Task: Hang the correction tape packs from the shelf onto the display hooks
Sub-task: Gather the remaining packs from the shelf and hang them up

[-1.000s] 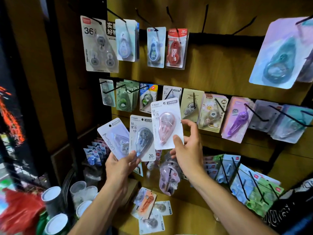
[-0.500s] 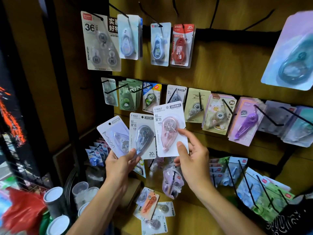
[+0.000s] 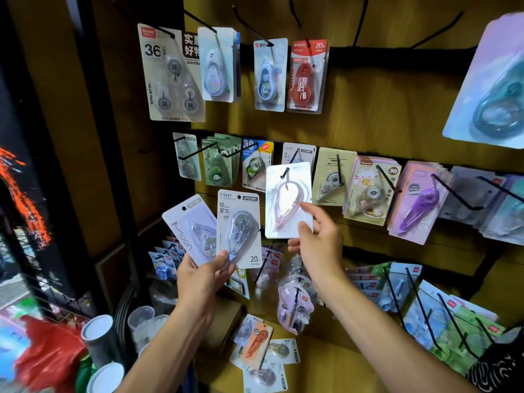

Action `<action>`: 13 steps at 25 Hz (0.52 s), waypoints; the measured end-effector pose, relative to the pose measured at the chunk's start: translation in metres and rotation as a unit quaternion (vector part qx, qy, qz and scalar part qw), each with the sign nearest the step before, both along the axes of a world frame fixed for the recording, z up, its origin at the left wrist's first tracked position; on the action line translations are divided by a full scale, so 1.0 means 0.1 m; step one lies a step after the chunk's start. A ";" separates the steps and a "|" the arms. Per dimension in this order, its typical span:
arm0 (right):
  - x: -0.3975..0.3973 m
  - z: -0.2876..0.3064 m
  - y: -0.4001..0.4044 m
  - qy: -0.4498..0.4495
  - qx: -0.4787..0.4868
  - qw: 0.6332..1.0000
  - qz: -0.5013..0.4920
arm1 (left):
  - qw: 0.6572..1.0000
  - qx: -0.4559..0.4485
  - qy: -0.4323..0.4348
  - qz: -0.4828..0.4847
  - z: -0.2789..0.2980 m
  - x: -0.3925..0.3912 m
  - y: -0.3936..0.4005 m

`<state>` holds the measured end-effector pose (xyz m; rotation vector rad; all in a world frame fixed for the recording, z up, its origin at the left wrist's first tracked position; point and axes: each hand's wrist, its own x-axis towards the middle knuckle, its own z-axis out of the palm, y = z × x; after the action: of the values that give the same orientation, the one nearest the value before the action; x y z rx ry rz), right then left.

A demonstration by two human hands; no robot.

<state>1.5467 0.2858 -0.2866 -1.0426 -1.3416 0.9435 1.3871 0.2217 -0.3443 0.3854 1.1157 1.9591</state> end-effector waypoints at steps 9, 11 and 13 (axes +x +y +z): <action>-0.21 0.38 0.84 0.062 -0.217 0.969 0.101 | 1.000 0.009 0.010 -0.011 0.09 -0.07 0.00; -0.20 0.21 0.73 0.013 -0.204 0.973 0.106 | 1.000 0.020 -0.008 -0.015 0.12 -0.07 0.01; -0.17 -0.01 0.56 -0.021 -0.216 0.955 0.202 | 0.999 0.034 -0.030 -0.024 0.15 -0.05 0.03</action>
<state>1.5295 0.3423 -0.2878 -1.1346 -1.4492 1.5816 1.3825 0.2250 -0.3295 0.3833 0.9952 1.9576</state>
